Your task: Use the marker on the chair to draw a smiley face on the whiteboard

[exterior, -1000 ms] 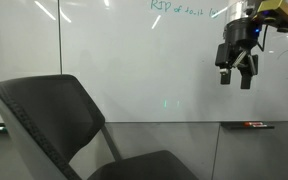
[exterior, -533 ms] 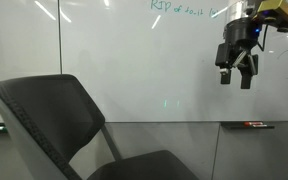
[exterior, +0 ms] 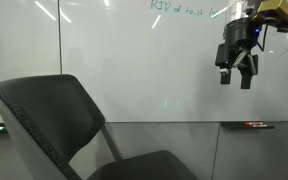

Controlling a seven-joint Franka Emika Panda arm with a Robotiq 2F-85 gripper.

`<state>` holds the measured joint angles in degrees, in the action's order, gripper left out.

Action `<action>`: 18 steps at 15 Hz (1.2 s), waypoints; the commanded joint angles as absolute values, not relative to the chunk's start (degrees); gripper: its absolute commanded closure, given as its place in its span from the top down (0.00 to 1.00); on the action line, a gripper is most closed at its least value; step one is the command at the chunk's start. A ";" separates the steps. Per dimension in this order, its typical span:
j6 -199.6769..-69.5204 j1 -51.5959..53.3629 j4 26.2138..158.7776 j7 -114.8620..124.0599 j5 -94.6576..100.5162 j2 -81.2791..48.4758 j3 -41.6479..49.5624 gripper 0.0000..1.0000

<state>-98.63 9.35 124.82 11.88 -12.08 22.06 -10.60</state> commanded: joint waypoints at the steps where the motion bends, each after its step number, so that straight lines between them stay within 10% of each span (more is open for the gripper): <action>1: -98.45 9.08 124.67 11.83 -12.14 22.03 -10.82 1.00; 18: -107.51 10.85 127.40 7.35 -12.91 17.01 -11.92 1.00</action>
<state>-105.13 10.24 126.96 9.54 -12.08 17.95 -11.99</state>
